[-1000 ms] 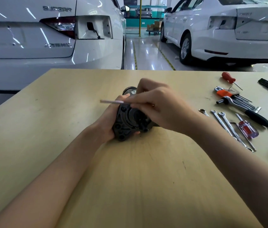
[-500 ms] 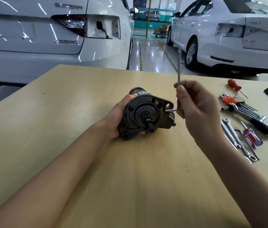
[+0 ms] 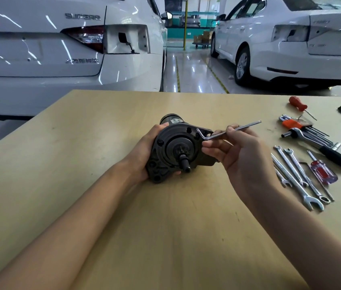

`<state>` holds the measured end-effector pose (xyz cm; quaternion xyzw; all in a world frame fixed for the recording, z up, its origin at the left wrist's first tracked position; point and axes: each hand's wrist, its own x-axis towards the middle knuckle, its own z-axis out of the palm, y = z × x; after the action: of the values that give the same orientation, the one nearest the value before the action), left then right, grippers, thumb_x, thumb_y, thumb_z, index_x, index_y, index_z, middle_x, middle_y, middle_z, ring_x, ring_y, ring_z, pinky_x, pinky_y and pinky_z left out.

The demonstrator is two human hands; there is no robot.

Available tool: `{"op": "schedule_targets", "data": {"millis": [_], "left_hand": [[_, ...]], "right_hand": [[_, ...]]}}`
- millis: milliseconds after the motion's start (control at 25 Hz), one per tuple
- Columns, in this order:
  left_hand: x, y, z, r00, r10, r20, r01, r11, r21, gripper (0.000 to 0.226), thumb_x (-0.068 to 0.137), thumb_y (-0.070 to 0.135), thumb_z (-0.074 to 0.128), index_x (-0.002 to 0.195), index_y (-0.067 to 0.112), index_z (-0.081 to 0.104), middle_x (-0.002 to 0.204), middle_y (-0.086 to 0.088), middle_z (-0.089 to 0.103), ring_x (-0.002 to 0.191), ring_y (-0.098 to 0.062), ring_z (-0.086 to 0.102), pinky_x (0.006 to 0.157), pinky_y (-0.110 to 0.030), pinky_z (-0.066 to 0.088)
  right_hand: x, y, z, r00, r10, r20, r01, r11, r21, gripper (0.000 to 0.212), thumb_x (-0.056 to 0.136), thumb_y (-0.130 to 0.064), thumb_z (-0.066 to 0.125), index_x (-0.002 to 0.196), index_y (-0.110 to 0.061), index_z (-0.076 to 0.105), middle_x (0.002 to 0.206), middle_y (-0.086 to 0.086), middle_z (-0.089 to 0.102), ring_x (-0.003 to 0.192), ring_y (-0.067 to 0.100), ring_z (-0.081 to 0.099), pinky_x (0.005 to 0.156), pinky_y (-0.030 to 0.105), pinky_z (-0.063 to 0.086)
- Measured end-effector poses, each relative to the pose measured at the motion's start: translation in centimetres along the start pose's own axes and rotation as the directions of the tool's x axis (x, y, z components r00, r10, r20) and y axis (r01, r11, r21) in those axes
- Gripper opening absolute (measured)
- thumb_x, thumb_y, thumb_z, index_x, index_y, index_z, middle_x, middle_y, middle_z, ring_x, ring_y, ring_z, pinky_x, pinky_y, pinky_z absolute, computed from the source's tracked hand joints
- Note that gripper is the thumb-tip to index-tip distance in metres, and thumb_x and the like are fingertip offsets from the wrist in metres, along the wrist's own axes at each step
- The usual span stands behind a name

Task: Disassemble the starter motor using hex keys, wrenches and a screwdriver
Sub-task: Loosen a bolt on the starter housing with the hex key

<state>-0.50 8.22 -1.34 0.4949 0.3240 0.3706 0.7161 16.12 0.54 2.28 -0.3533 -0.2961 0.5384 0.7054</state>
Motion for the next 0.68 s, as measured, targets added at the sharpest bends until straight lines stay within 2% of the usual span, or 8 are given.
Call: {"op": "schedule_targets", "data": {"millis": [440,680], "left_hand": [[-0.15,-0.06,0.19,0.999,0.027,0.031,-0.026,1.0,-0.005,0.05,0.096,0.045,0.034,0.082,0.025,0.077,0.081,-0.005,0.073,0.066,-0.02,0.068,0.054,-0.036,0.055],[-0.23,-0.04,0.21,0.999,0.03,0.03,-0.031,1.0,0.007,0.051,0.097,0.046,0.032,0.083,0.026,0.077,0.083,-0.006,0.073,0.067,-0.021,0.068,0.054,-0.036,0.055]], "right_hand": [[0.02,0.13,-0.09,0.999,0.017,-0.05,-0.018,1.0,-0.014,0.013,0.097,0.003,0.043,0.087,-0.005,0.045,0.054,0.008,0.06,0.057,0.029,0.068,0.056,0.032,0.057],[0.01,0.46,-0.27,0.999,0.0,-0.052,-0.001,1.0,-0.025,0.012,0.097,0.002,0.046,0.087,-0.004,0.047,0.061,0.011,0.059,0.06,0.029,0.07,0.058,0.031,0.058]]}}
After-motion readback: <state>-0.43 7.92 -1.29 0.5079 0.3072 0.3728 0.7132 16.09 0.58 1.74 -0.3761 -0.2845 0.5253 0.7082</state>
